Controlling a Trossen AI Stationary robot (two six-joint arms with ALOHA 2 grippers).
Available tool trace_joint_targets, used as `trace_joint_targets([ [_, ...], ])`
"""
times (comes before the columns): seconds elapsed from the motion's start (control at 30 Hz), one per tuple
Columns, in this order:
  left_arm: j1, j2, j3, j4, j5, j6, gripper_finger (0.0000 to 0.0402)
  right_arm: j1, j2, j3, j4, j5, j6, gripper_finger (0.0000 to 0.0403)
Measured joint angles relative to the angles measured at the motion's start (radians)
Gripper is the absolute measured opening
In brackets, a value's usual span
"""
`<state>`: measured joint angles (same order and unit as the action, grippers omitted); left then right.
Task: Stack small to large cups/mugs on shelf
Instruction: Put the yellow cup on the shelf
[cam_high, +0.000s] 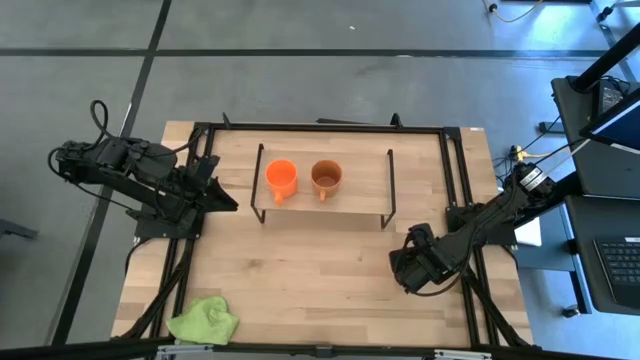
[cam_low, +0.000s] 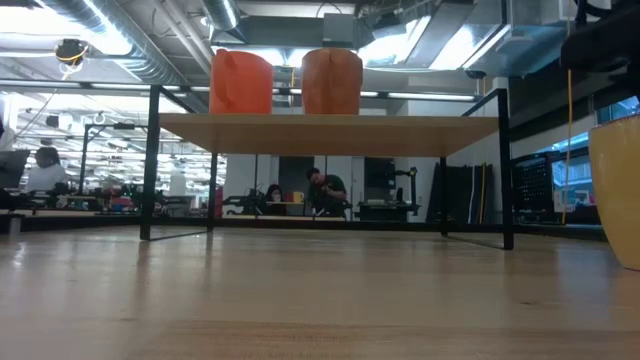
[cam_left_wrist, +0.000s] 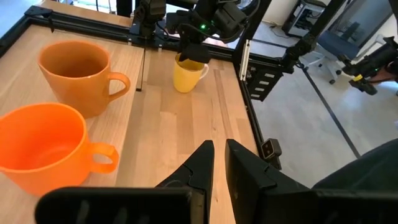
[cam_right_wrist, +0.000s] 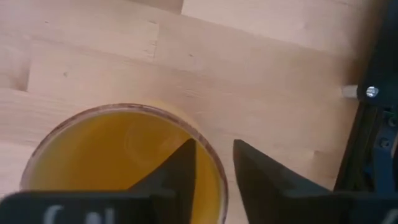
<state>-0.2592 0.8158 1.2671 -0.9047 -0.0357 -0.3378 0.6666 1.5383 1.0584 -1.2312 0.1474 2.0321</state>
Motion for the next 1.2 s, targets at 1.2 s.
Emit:
trace_joint_targets([
  [1.2,0.0,0.0,0.0,-0.002,0.0,0.008,0.0034,0.0,0.001,0.069,0.037,0.024,0.051,0.0024],
])
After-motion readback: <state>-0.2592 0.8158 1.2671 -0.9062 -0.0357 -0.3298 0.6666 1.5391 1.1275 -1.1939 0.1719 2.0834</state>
